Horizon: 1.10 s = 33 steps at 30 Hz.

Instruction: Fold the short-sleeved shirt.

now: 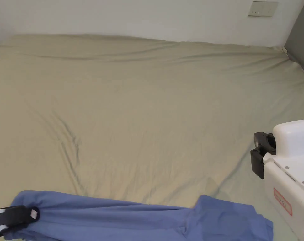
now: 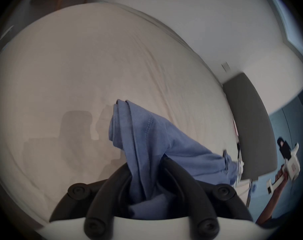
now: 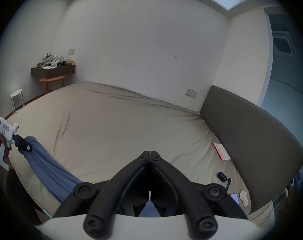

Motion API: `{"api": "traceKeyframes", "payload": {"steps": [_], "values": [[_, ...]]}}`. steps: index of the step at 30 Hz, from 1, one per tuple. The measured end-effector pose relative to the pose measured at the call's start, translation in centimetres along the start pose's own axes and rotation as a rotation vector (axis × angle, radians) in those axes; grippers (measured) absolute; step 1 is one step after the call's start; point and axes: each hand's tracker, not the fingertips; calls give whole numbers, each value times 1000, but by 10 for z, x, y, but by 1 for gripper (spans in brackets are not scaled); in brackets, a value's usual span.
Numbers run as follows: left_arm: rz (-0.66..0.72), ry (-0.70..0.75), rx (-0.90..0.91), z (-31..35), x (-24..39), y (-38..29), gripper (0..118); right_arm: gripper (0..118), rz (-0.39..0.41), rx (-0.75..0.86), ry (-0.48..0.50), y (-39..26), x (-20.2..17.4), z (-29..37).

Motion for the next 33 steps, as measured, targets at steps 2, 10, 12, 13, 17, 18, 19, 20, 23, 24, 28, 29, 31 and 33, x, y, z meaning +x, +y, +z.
{"api": "traceKeyframes", "payload": {"steps": [2,10,12,13,17,18,19,20,23,24,28,29,31,33], "values": [[32,31,31,13,-6,5,11,2,2,3,-9,1,0,0],[-125,9,61,43,64,-7,11,2,-2,6,-1,-1,0,-2],[-165,-27,44,39,90,-10,12,2,-9,4,8,-2,0,-1],[-191,-50,32,35,101,-11,12,2,-9,5,10,-2,0,1],[-286,-109,-51,7,152,-23,12,2,6,14,-1,-2,1,5],[-305,-125,-75,-4,164,-27,12,2,5,16,-3,-2,2,6],[-320,-137,-94,-14,173,-31,12,2,0,17,-4,-2,4,7],[-328,-144,-123,-28,183,-36,12,2,-6,18,-4,-2,5,8],[-360,-87,-186,-68,207,-55,12,2,-11,19,-13,-3,10,11],[-397,-38,-201,-84,209,-61,12,2,-13,20,-17,-3,12,12],[-455,45,-261,-124,220,-83,12,2,-31,20,-30,-6,19,12],[-445,46,-270,-129,225,-90,30,2,-34,18,-32,-7,20,11],[-381,-29,-328,-139,225,-97,84,2,-38,12,-31,-8,20,8],[-314,-145,-363,-142,229,-104,115,2,-42,7,-23,-8,20,7]]}}
